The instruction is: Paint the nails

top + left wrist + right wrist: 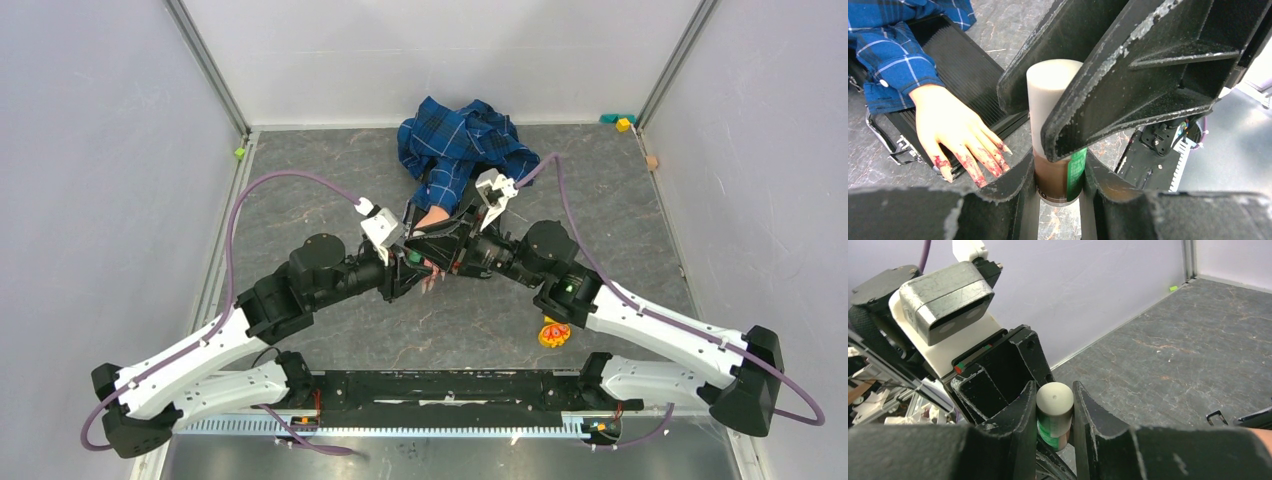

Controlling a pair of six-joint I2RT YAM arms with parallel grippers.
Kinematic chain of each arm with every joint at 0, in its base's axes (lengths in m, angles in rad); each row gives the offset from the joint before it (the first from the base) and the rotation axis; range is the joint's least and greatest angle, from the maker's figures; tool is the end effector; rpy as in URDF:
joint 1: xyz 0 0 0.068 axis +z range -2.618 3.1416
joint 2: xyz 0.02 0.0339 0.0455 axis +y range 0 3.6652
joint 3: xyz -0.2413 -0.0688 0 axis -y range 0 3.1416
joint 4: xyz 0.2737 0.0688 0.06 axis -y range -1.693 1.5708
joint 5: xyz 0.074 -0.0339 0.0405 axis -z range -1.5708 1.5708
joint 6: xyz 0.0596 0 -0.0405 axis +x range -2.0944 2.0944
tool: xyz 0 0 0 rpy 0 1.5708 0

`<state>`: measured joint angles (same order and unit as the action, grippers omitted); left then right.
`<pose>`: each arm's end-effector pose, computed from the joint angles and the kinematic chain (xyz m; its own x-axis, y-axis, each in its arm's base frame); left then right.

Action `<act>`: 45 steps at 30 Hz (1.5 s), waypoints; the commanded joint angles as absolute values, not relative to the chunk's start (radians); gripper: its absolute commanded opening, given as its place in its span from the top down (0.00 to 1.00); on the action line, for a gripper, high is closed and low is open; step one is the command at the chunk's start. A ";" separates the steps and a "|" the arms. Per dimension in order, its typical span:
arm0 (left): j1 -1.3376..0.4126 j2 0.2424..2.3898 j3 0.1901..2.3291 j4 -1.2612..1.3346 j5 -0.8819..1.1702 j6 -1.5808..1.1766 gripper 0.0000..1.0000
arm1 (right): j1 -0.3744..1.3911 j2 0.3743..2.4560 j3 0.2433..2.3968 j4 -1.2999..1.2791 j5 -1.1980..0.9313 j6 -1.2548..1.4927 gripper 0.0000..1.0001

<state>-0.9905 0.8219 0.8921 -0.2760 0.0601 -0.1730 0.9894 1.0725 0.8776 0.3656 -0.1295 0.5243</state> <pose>0.1369 -0.2154 0.3420 -0.2596 0.0826 -0.9622 0.8348 0.5201 -0.1806 0.1671 0.2683 0.3539 -0.3691 0.3423 -0.8641 -0.8246 0.3083 0.4743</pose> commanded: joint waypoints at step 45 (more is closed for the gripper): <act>-0.999 0.725 0.836 -0.140 0.031 -0.115 0.00 | 0.985 0.976 0.782 0.527 -0.069 0.563 1.00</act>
<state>-0.9955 0.7067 0.8356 -0.1726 0.1448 -0.1162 0.9615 0.9874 0.7734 0.4919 -0.1951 0.5385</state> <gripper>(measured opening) 0.993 0.303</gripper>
